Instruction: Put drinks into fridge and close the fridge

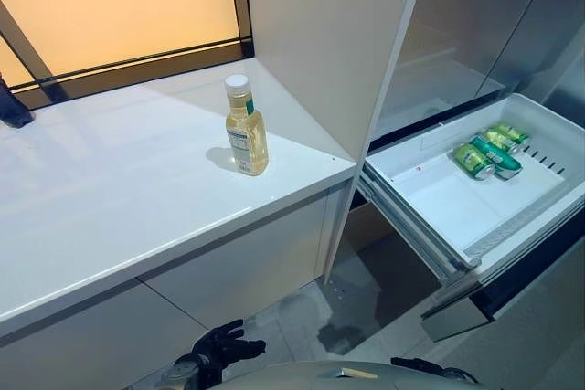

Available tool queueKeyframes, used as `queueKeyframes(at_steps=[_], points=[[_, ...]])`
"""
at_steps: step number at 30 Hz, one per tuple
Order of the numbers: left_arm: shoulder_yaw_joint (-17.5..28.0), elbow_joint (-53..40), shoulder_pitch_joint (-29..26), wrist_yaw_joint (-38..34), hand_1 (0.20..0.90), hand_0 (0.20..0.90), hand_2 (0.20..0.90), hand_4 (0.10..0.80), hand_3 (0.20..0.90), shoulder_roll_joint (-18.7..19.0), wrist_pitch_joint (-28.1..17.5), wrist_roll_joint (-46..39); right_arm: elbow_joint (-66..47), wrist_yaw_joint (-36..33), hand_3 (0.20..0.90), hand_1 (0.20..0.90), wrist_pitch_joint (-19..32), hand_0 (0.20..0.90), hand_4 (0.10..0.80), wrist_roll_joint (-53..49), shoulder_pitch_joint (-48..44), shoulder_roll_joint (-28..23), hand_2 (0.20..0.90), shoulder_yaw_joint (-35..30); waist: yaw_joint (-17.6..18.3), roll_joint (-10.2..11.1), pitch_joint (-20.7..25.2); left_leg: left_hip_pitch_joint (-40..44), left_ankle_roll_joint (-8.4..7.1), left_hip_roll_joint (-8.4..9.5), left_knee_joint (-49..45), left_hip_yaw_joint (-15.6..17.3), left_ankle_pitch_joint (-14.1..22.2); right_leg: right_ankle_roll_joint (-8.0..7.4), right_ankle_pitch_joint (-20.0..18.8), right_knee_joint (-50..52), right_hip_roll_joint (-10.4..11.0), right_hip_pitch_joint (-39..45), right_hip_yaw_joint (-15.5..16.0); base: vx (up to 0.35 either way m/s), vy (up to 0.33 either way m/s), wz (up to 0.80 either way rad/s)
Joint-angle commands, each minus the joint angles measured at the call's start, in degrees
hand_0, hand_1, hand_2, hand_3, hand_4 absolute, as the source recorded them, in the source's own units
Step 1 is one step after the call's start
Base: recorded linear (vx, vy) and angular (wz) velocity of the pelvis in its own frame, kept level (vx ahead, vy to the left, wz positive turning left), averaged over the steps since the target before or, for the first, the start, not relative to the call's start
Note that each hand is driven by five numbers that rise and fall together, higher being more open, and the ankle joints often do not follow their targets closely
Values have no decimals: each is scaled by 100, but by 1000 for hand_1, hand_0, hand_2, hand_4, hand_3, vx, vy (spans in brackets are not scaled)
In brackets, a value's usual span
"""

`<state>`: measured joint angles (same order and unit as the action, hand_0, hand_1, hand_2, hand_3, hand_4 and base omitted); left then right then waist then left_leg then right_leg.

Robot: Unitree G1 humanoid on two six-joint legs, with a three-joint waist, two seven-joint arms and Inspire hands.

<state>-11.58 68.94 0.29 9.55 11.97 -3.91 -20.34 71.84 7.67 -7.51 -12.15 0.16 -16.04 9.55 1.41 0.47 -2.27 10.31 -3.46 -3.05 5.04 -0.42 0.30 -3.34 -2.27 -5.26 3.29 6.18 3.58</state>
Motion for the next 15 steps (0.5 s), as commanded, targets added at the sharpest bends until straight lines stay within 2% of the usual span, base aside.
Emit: queueKeyframes(at_steps=[1, 9, 12, 15], points=[[-48, -44, -264, 60, 900, 900, 900, 800, 900, 14, -236, -91, 206, 84, 900, 900, -28, 900, 800, 28, -119, 210, 900, 110, -16, 121, -55, -335, 435, 473, -143, 43, 296, -55, 453, 384, -267, -40, -9, 0, 0, 0], [-77, -77, -262, 277, 900, 900, 900, 800, 900, -3, -325, -157, 227, 80, 900, 900, -22, 900, 800, 55, -117, 232, 900, 135, -13, 123, -46, -310, 430, 467, -124, 55, 302, -63, 448, 374, -269, -26, 2, 0, 0, 0], [-166, -164, -259, 472, 900, 900, 900, 800, 900, 1, -636, -55, 213, 81, 900, 900, -23, 900, 800, 80, -123, 214, 900, 147, -19, 126, -46, -296, 432, 473, -116, 42, 305, -63, 440, 364, -272, -14, -3, 0, 0, 0], [-264, -316, -295, 508, 900, 900, 900, 800, 900, 23, -614, 151, 195, 92, 900, 900, -46, 900, 800, 70, -136, 201, 900, 161, -30, 121, -45, -297, 434, 476, -108, 37, 308, -72, 437, 363, -273, -21, -5, 0, 0, 0]])
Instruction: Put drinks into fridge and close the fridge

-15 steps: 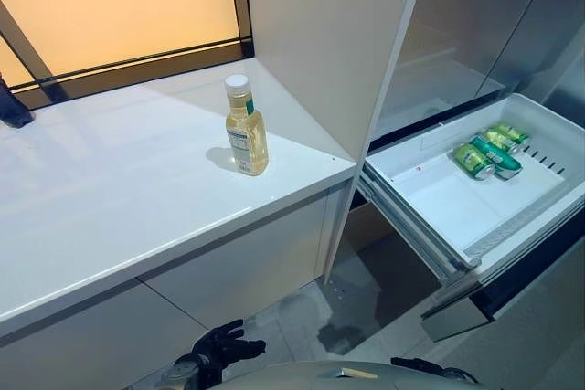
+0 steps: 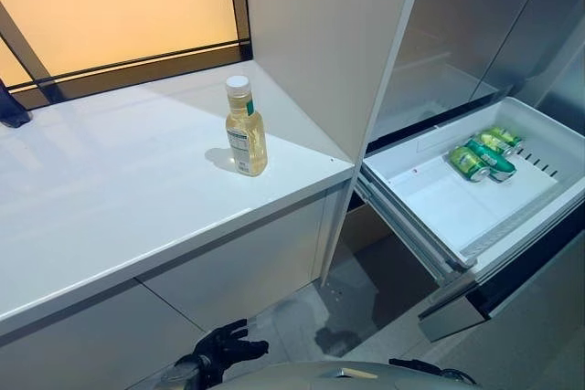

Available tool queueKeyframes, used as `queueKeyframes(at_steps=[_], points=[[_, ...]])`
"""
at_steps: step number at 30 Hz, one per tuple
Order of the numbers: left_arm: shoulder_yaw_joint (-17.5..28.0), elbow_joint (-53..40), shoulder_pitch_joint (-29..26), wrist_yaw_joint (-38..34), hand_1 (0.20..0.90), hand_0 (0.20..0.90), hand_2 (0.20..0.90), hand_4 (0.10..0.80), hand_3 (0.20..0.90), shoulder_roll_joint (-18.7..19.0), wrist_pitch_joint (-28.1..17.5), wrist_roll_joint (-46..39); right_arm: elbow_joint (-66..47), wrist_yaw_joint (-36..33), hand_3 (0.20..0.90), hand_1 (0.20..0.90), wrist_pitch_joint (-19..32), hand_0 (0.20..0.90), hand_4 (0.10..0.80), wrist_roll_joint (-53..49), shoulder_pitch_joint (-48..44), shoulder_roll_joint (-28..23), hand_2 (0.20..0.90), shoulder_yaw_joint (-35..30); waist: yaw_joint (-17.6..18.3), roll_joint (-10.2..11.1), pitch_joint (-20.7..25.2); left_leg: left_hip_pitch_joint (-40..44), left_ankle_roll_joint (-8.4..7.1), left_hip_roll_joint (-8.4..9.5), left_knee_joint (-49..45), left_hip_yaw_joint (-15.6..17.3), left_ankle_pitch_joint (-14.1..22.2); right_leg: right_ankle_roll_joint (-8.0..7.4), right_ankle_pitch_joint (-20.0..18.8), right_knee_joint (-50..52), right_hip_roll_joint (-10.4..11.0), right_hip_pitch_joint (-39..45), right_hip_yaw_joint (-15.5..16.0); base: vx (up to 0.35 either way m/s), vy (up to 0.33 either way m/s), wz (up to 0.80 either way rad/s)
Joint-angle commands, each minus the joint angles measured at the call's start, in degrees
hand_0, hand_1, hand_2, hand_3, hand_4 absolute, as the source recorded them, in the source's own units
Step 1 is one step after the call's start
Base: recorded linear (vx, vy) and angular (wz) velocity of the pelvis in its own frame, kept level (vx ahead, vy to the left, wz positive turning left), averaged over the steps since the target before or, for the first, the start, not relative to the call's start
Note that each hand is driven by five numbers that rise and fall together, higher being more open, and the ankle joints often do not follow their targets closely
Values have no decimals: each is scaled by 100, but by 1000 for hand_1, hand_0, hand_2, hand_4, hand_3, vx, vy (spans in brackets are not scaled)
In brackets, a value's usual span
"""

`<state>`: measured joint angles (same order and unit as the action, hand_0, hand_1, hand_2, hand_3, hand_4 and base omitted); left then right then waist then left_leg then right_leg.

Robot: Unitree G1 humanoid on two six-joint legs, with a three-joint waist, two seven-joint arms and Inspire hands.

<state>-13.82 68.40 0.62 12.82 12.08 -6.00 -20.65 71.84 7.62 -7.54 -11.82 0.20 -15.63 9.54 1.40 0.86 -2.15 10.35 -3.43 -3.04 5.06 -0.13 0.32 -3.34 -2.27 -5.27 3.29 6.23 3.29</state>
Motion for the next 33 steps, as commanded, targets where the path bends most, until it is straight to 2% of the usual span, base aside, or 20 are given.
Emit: queueKeyframes(at_steps=[1, 9, 11, 15, 21, 27, 30, 33], points=[[-40, -262, -328, 181, 900, 900, 900, 800, 900, 12, -405, 182, 194, 97, 900, 900, -44, 900, 800, 37, -140, 160, 900, 162, -28, 83, -57, -301, 431, 475, -111, 9, 306, -72, 437, 364, -274, -26, 24, 0, 0, 0], [-538, -525, -447, 168, 900, 900, 900, 800, 900, 96, -854, 946, 139, 120, 900, 900, -46, 900, 800, 59, -161, 123, 900, 254, 13, 51, -76, -285, 431, 474, -91, 38, 307, -88, 440, 375, -278, -37, 14, 0, 0, 0], [-780, -685, -534, 182, 900, 900, 900, 800, 900, 159, -1091, 1310, 118, 121, 900, 900, -58, 900, 800, 79, -175, 104, 900, 299, 36, 33, -78, -276, 424, 472, -75, 43, 303, -101, 440, 382, -282, -44, 5, 0, 0, 0], [-1155, -1002, -645, 226, 900, 900, 900, 800, 900, 269, -1345, 1525, 77, 132, 900, 900, -59, 900, 800, 98, -172, 61, 900, 377, 71, 14, -79, -276, 409, 469, -60, 53, 291, -115, 437, 380, -281, -45, 0, 0, 0, 0], [-1800, -1935, -941, 153, 900, 900, 900, 800, 900, 519, -1599, 2030, -57, 107, 900, 900, -76, 900, 800, 72, -198, -9, 900, 530, 115, -10, -102, -308, 386, 470, -46, 37, 264, -148, 434, 408, -272, -87, 11, -16, 10, 0], [-2088, -3286, -1331, -167, 900, 900, 900, 800, 900, 975, -1457, 2281, -249, 61, 900, 900, -222, 900, 800, -19, -267, -108, 900, 631, 103, -37, -155, -330, 399, 487, -39, -34, 242, -151, 407, 402, -254, -97, 33, -18, 10, 0], [-2145, -3969, -1551, -22, 900, 900, 900, 800, 900, 1228, -1381, 2147, -288, 53, 900, 900, -265, 900, 800, -30, -281, -145, 900, 636, 84, -60, -145, -339, 409, 498, -22, -80, 240, -150, 393, 358, -247, -80, 59, -15, 25, 6], [-2223, -4483, -1759, 190, 900, 900, 900, 800, 900, 1463, -1511, 2004, -242, 23, 900, 900, -222, 900, 800, -22, -294, -143, 900, 641, 81, -82, -126, -345, 416, 513, -13, -122, 230, -154, 380, 340, -243, -70, 73, -8, 18, 7]])
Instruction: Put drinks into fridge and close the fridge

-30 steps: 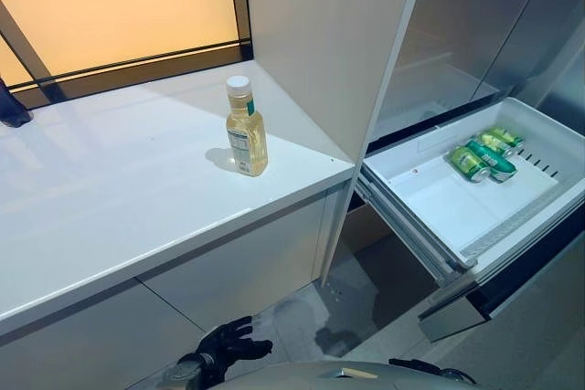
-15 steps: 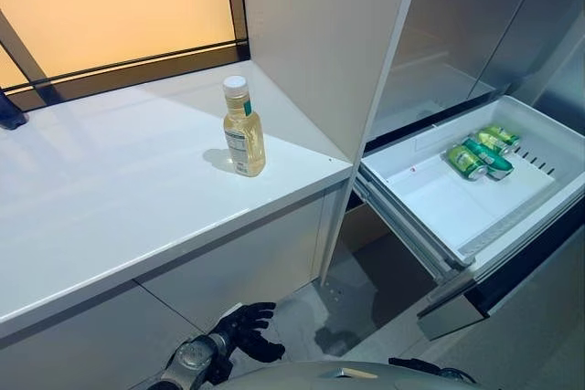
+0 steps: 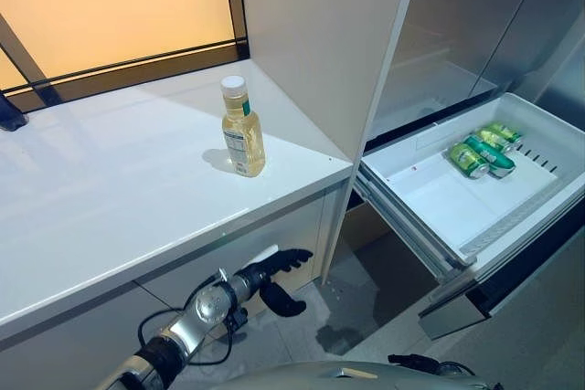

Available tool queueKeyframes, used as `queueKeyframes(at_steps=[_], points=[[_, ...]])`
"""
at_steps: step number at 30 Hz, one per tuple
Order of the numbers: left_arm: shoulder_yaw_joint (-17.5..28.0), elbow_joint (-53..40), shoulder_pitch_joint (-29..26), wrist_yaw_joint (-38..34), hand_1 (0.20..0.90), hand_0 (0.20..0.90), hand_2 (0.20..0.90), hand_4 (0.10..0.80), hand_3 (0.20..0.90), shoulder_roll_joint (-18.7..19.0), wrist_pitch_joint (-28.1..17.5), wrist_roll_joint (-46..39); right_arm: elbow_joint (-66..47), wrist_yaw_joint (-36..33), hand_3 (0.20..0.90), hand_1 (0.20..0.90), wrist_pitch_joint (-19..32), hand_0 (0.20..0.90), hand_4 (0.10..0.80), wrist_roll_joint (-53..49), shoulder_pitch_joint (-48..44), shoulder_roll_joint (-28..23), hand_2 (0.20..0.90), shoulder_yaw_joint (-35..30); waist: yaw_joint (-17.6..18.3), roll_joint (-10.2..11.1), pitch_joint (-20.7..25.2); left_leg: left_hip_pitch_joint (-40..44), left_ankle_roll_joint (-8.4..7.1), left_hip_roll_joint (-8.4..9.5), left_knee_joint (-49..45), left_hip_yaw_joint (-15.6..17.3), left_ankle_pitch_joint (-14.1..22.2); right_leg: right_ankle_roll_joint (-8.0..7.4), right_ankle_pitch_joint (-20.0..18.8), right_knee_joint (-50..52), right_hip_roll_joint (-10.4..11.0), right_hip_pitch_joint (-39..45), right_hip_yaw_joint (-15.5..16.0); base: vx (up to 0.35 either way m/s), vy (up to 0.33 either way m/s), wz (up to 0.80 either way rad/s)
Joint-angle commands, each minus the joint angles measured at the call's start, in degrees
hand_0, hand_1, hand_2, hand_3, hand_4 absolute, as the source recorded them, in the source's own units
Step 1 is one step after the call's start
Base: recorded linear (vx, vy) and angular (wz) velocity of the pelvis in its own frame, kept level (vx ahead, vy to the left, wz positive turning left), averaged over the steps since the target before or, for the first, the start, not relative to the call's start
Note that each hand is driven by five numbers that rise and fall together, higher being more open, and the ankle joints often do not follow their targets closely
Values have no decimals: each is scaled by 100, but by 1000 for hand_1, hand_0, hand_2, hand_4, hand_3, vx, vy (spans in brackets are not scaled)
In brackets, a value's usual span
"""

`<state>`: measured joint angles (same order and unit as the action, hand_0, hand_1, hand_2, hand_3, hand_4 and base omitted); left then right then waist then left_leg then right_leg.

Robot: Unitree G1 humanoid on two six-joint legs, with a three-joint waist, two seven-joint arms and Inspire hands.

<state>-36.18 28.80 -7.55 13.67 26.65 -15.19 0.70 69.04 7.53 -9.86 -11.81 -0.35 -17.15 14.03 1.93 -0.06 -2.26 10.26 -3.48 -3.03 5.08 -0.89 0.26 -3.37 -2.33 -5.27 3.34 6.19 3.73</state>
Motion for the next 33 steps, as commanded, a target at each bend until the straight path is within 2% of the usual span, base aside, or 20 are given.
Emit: queueKeyframes(at_steps=[1, 3, 4, 5, 9, 11, 15, 21, 25, 27, 33], points=[[7, -593, -962, 121, 900, 900, 900, 800, 900, 26, -568, -166, 44, 25, 900, 900, 13, 900, 800, -24, -237, 12, 900, 190, 27, 8, -112, -335, 423, 513, -14, -51, 237, -151, 387, 337, -246, -63, 30, -9, -5, 3], [-170, -763, -962, 11, 900, 900, 900, 800, 900, 27, -700, -39, 66, -12, 900, 900, 60, 900, 800, 12, -237, 67, 900, 140, 2, 15, -103, -347, 432, 509, -12, -47, 247, -149, 390, 335, -255, -74, 23, -33, -7, 1], [-156, -976, -917, 24, 900, 900, 900, 800, 900, 127, -1060, 0, 46, -32, 900, 900, 93, 900, 800, 58, -228, 83, 900, 93, -1, 9, -124, -393, 414, 500, -8, -40, 184, -143, 353, 346, -259, -118, 23, -51, 4, 0], [-54, -1244, -848, 185, 900, 900, 900, 800, 900, 213, -1219, -160, -54, -77, 900, 900, 78, 900, 800, 43, -174, 75, 900, 94, -9, 3, -152, -366, 416, 502, -8, -56, 239, -142, 392, 316, -258, -69, 40, -66, 17, 0], [444, -2763, -589, 1019, 900, 900, 900, 800, 900, 741, -1156, -1000, -341, -208, 900, 900, 120, 900, 800, 73, 120, 73, 900, -17, -45, -40, -208, -377, 437, 531, -8, -145, 228, -135, 384, 289, -237, -38, 72, -25, 10, 4], [596, -3221, -518, 1386, 900, 900, 900, 800, 900, 854, -1155, -1472, -416, -256, 900, 900, 155, 900, 800, 56, 219, 90, 900, -39, -60, -50, -208, -392, 440, 542, -8, -182, 221, -138, 377, 277, -231, -34, 83, -23, 0, 5], [825, -3962, -533, 1671, 900, 900, 900, 800, 900, 943, -923, -2171, -433, -329, 900, 900, 293, 900, 800, 18, 360, 155, 900, -26, -64, -45, -190, -417, 446, 552, -8, -250, 219, -143, 355, 251, -223, -41, 84, -23, -13, 7], [1103, -4491, -679, 1942, 900, 900, 900, 800, 900, 916, -835, -3278, -352, -342, 900, 900, 436, 900, 800, -75, 428, 184, 900, 8, -100, -14, -160, -451, 448, 572, -8, -319, 213, -134, 325, 219, -212, -48, 76, -16, -18, 6], [1265, -4686, -742, 2008, 900, 900, 900, 800, 900, 863, -853, -3643, -295, -326, 900, 900, 482, 900, 800, -114, 418, 187, 900, 13, -122, 0, -148, -466, 449, 586, -8, -348, 205, -122, 312, 207, -215, -50, 75, 0, 0, 0], [1520, -4840, -834, 2022, 900, 900, 900, 800, 900, 793, -898, -4040, -248, -315, 900, 900, 510, 900, 800, -163, 405, 198, 900, 21, -156, 18, -133, -469, 452, 596, -8, -379, 210, -103, 313, 202, -215, -45, 70, -7, -11, 2], [2080, -4926, -1000, 1689, 900, 900, 900, 800, 900, 701, -1236, -4090, -121, -320, 900, 900, 600, 900, 800, -253, 405, 245, 900, 14, -214, 60, -88, -466, 452, 611, -8, -428, 223, -70, 307, 171, -225, -20, 53, 0, -12, 3]])
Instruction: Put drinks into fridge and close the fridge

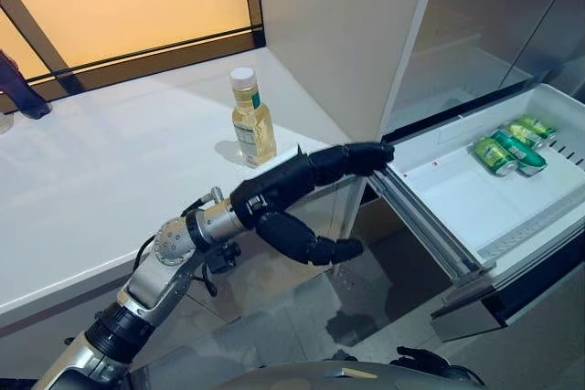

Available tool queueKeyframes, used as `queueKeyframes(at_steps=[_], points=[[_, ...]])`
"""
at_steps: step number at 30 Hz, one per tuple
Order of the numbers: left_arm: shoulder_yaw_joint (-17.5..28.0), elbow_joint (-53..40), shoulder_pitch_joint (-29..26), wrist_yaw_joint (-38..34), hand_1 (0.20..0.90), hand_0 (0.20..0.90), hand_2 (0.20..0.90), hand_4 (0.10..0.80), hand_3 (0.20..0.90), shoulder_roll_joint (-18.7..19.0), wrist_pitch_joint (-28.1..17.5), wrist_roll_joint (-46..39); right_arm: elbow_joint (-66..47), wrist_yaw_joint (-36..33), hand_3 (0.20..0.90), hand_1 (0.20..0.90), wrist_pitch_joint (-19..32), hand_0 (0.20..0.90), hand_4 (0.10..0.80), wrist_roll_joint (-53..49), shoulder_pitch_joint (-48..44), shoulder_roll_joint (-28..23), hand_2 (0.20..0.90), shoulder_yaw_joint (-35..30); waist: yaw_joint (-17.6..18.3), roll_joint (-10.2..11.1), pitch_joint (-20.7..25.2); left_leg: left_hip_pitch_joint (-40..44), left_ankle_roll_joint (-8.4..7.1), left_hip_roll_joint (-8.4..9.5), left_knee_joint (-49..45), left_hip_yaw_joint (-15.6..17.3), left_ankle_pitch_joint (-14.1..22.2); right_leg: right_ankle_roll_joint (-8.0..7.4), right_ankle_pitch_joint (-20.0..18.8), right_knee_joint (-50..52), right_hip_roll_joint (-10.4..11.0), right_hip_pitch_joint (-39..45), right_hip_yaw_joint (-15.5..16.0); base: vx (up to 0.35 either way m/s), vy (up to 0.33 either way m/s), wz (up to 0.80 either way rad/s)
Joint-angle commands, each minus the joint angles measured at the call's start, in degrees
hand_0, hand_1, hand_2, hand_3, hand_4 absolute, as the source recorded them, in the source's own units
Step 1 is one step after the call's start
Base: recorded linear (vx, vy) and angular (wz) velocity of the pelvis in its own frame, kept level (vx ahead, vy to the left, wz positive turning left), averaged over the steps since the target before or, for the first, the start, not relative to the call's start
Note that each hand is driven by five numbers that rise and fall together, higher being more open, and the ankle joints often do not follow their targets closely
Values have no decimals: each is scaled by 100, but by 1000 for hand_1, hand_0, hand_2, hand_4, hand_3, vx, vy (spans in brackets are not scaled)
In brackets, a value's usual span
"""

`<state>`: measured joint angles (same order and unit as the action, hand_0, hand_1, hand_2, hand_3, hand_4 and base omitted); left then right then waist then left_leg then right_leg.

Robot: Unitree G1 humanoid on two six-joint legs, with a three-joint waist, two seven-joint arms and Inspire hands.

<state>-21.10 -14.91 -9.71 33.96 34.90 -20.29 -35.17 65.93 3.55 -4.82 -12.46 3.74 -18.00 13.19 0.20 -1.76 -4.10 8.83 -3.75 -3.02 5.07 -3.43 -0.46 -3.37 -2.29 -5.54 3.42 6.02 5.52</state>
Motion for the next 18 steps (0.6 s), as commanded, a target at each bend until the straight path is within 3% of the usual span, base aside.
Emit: queueKeyframes(at_steps=[1, 9, 18], points=[[671, -561, -813, -442, 900, 900, 900, 800, 900, -111, -747, -494, 215, 71, 900, 900, 113, 900, 800, -191, -4, 342, 900, 97, -45, 236, 105, -322, 477, 611, -7, -179, 295, -67, 303, 194, -236, 1, -132, 0, 0, 0], [1470, -532, -1016, -1196, 900, 900, 900, 800, 900, -69, -1153, -179, 393, 60, 900, 900, 206, 900, 800, -247, 18, 407, 900, 57, -42, 269, 202, -288, 471, 619, -7, -192, 325, -47, 329, 157, -262, 42, -173, 14, -5, 0], [2348, -213, -981, -3417, 900, 900, 900, 800, 900, 84, -1137, 1109, 465, 56, 900, 900, 232, 900, 800, -282, 88, 451, 900, -18, -19, 271, 290, -304, 456, 618, -7, -170, 277, -15, 315, 146, -294, 7, -257, 26, -4, -1]])
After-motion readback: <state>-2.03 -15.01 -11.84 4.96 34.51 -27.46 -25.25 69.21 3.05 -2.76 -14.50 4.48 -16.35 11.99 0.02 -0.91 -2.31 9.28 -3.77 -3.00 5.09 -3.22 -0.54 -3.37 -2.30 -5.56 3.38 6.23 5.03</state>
